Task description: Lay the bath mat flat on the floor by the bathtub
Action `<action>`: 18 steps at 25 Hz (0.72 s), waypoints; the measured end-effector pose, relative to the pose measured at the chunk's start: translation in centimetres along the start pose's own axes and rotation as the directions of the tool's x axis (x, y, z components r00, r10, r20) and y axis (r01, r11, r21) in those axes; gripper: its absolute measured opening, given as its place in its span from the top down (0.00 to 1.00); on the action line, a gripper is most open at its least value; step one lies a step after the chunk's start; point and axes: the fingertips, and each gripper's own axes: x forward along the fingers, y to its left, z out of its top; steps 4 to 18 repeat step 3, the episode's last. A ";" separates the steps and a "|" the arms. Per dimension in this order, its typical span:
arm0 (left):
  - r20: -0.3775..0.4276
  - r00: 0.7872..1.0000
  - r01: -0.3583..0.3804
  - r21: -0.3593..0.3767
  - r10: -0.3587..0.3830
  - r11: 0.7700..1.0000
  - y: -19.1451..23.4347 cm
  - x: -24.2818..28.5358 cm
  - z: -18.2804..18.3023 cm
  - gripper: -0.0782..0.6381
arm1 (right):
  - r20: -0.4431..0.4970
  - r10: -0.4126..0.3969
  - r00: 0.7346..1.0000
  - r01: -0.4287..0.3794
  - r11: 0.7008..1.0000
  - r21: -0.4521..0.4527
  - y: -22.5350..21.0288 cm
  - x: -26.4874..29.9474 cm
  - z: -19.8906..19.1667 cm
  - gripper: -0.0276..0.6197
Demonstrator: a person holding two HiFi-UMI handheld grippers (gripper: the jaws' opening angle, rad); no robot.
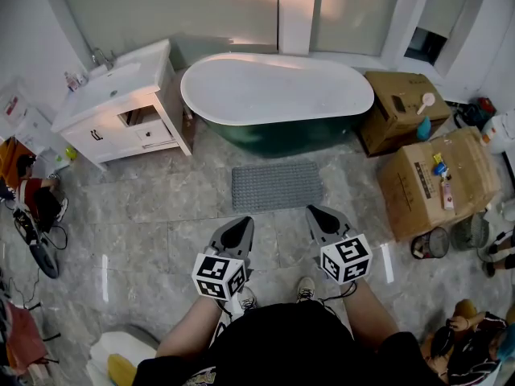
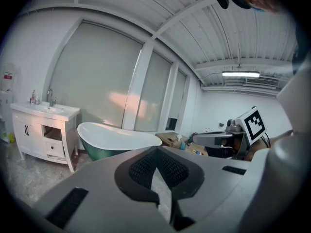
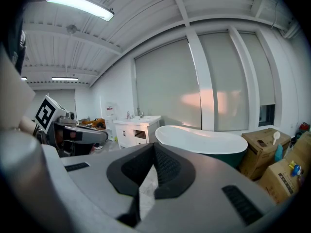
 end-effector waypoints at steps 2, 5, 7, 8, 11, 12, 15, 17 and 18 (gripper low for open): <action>0.002 1.000 -0.002 -0.002 0.002 1.000 -0.1 -0.1 -0.1 0.87 | -0.001 0.003 1.000 -0.003 1.000 -0.002 0.1 -0.1 -0.1 0.93; 0.003 1.000 -0.003 -0.003 0.003 1.000 -0.2 -0.1 -0.2 0.87 | -0.001 0.005 1.000 -0.005 1.000 -0.003 0.2 -0.2 -0.1 0.93; 0.003 1.000 -0.003 -0.003 0.003 1.000 -0.2 -0.1 -0.2 0.87 | -0.001 0.005 1.000 -0.005 1.000 -0.003 0.2 -0.2 -0.1 0.93; 0.003 1.000 -0.003 -0.003 0.003 1.000 -0.2 -0.1 -0.2 0.87 | -0.001 0.005 1.000 -0.005 1.000 -0.003 0.2 -0.2 -0.1 0.93; 0.003 1.000 -0.003 -0.003 0.003 1.000 -0.2 -0.1 -0.2 0.87 | -0.001 0.005 1.000 -0.005 1.000 -0.003 0.2 -0.2 -0.1 0.93; 0.003 1.000 -0.003 -0.003 0.003 1.000 -0.2 -0.1 -0.2 0.87 | -0.001 0.005 1.000 -0.005 1.000 -0.003 0.2 -0.2 -0.1 0.93; 0.003 1.000 -0.003 -0.003 0.003 1.000 -0.2 -0.1 -0.2 0.87 | -0.001 0.005 1.000 -0.005 1.000 -0.003 0.2 -0.2 -0.1 0.93; 0.003 1.000 -0.003 -0.003 0.003 1.000 -0.2 -0.1 -0.2 0.87 | -0.001 0.005 1.000 -0.005 1.000 -0.003 0.2 -0.2 -0.1 0.93; 0.003 1.000 -0.003 -0.003 0.003 1.000 -0.2 -0.1 -0.2 0.87 | -0.001 0.005 1.000 -0.005 1.000 -0.003 0.2 -0.2 -0.1 0.93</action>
